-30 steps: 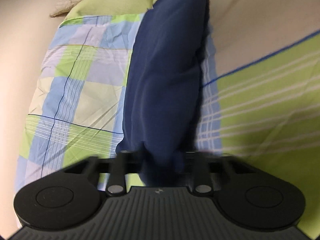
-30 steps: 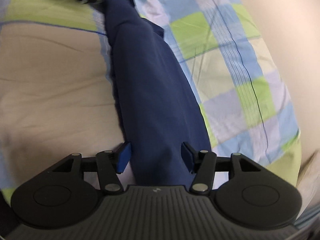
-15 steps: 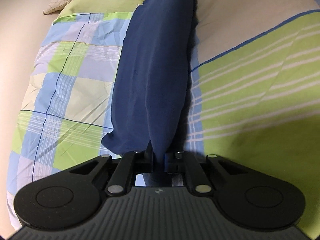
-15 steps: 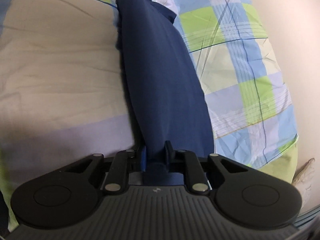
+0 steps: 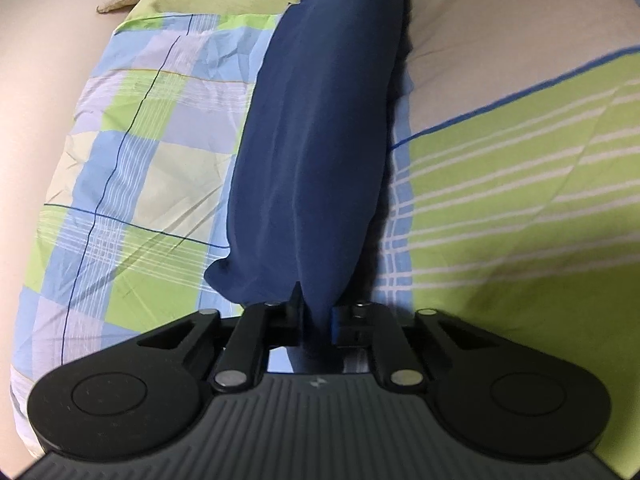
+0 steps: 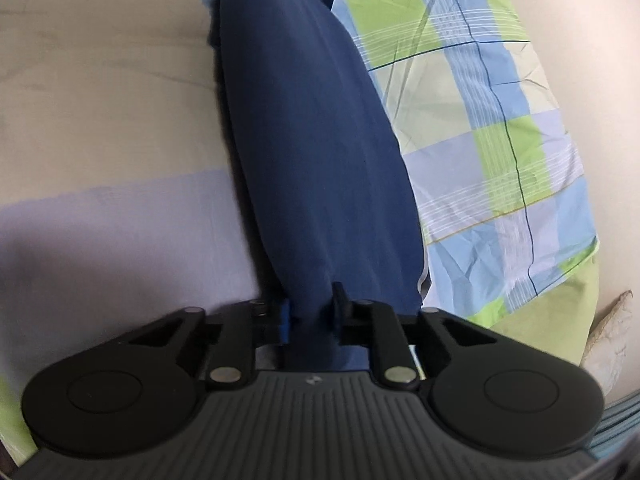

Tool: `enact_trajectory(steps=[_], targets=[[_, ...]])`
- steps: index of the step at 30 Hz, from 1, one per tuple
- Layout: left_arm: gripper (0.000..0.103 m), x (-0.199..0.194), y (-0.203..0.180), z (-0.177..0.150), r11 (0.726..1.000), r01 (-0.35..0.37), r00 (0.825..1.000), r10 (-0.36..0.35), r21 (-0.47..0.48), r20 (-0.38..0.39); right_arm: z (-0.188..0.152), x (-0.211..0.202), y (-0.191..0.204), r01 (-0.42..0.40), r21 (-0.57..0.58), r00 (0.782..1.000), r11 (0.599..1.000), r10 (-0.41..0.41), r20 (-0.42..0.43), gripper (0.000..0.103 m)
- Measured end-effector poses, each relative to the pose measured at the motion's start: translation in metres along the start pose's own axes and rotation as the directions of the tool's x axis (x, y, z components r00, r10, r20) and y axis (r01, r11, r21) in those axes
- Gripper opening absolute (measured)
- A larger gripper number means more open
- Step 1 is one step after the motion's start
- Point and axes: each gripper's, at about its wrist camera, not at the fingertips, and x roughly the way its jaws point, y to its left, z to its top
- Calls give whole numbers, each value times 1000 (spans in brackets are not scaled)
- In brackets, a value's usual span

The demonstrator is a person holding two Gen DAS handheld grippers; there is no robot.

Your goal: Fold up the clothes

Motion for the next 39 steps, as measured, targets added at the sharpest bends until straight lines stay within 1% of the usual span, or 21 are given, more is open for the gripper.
enact_trajectory(steps=[3, 6, 8, 9, 10, 11, 12, 13, 15, 17, 20, 23, 25, 27, 29, 32, 35, 36, 37, 38, 39], targets=[[6, -17, 4, 3, 1000, 16, 1000, -16, -6, 7, -7, -11, -9, 17, 47, 1000, 999, -17, -15, 9], [6, -19, -7, 8, 999, 53, 999, -53, -4, 4, -15, -13, -3, -4, 66, 1000, 998, 6, -29, 9], [9, -15, -12, 7, 998, 55, 998, -55, -10, 0, -15, -12, 5, -6, 52, 999, 999, 8, -35, 11], [23, -16, -12, 6, 998, 55, 998, -55, -18, 3, -13, -14, 6, 2, 42, 999, 999, -1, -40, 15], [31, -20, -8, 3, 997, 67, 998, -66, -37, 15, -10, -18, 5, 6, 42, 999, 999, -4, -46, 17], [36, -24, -4, 0, 995, 78, 997, -77, -56, 26, -8, -22, 2, -1, 56, 999, 998, 4, -51, 20], [48, -27, -2, -3, 994, 86, 996, -84, -70, 33, -5, -29, 0, -9, 81, 998, 997, 14, -56, 22], [51, -32, 2, -8, 992, 90, 995, -87, -90, 40, -2, -39, -3, -13, 110, 998, 994, 20, -58, 22], [51, -40, 8, -22, 987, 91, 995, -87, -130, 40, 7, -55, -3, -11, 144, 999, 989, 17, -43, 23], [51, -44, 15, -36, 981, 85, 996, -83, -173, 21, 26, -74, 0, -12, 181, 1000, 983, 12, 2, 26], [51, -51, 26, -56, 968, 37, 999, -41, -247, -11, 76, -93, 7, -29, 218, 994, 976, 4, 113, 37], [51, -61, 34, -69, 954, 1, 1000, -6, -300, -15, 133, -92, 11, -74, 230, 976, 970, 24, 215, 37], [51, -67, 37, -78, 948, -25, 1000, 22, -318, -13, 171, -82, 15, -100, 210, 967, 973, 45, 252, 38], [51, -73, 39, -88, 944, -47, 999, 45, -327, -12, 195, -71, 20, -114, 176, 965, 978, 67, 254, 43], [51, -77, 43, -100, 932, -59, 998, 60, -358, -8, 221, -57, 34, -117, 117, 966, 986, 86, 243, 44], [51, -81, 48, -119, 905, -78, 997, 81, -418, -11, 248, -41, 60, -64, 7, 972, 998, 61, 225, 43], [51, -80, 51, -135, 884, -84, 996, 90, -460, -9, 259, -28, 65, -31, -17, 977, 999, 34, 212, 40], [51, -79, 51, -138, 882, -84, 996, 91, -463, -7, 263, -24, 65, -26, -21, 978, 999, 30, 204, 34], [51, -79, 50, -140, 883, -83, 996, 92, -463, -3, 266, -19, 65, -27, -27, 980, 999, 32, 196, 30], [51, -79, 49, -141, 884, -80, 996, 92, -461, 2, 268, -16, 64, -38, -30, 981, 999, 43, 190, 13], [51, -81, 48, -142, 885, -78, 996, 92, -460, 7, 270, -12, 62, -52, -27, 981, 998, 56, 186, 9]])
